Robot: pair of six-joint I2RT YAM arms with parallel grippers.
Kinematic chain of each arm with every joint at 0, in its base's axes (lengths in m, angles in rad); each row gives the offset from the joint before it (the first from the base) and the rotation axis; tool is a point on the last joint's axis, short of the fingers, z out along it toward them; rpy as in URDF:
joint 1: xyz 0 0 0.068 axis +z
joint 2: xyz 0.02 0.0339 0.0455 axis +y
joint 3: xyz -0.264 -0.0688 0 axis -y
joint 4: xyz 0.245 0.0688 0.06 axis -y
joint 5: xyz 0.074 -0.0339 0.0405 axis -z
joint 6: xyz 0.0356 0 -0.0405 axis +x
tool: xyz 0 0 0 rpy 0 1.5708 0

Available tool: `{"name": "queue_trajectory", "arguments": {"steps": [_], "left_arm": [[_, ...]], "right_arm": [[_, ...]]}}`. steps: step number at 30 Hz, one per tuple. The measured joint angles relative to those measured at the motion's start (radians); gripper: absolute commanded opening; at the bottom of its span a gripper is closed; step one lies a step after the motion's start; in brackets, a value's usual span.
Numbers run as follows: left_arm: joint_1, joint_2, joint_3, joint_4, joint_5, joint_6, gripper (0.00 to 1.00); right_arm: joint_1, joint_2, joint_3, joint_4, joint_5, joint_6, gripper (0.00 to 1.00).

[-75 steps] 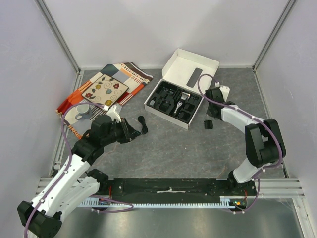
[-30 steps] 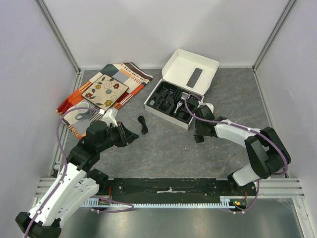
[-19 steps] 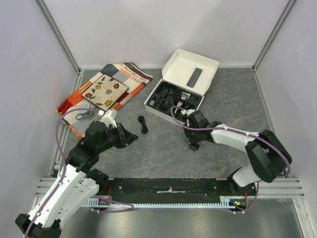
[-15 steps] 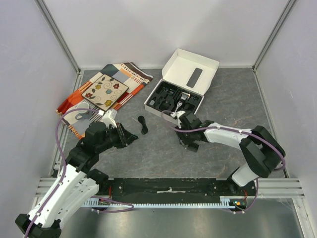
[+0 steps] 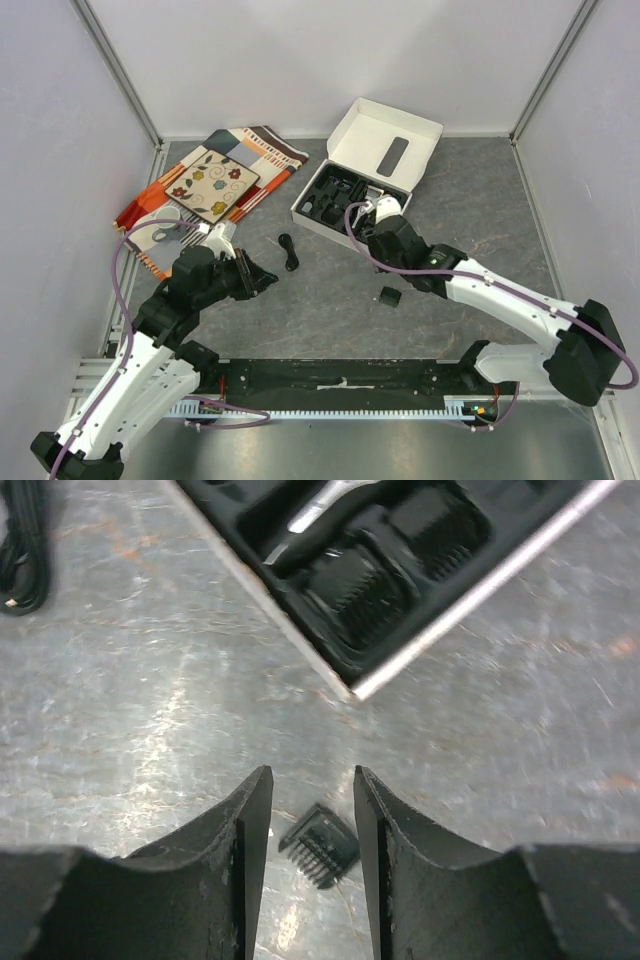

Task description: Sort the hair-cutting tools

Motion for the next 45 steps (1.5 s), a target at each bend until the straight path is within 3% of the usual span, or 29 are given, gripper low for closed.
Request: {"name": "queue_trajectory", "arguments": {"steps": [6, 13, 17, 35, 45], "left_arm": [[0.0, 0.004, 0.0, 0.0, 0.0, 0.0, 0.24], [0.0, 0.023, 0.0, 0.0, 0.0, 0.0, 0.24], [0.0, 0.032, 0.0, 0.0, 0.0, 0.0, 0.24], [0.0, 0.069, 0.002, 0.001, 0.0, 0.0, 0.24], [0.0, 0.086, 0.002, 0.002, -0.009, 0.001, 0.24]], "right_arm": [[0.0, -0.084, -0.102, -0.105, 0.168, 0.235, 0.47], [0.0, -0.188, -0.311, -0.196, 0.252, 0.496, 0.45], [0.0, -0.182, -0.329, -0.201, 0.257, 0.579, 0.46], [0.0, -0.009, -0.353, -0.072, 0.229, 0.662, 0.47], [-0.002, 0.127, -0.266, 0.017, 0.215, 0.635, 0.48]]}}
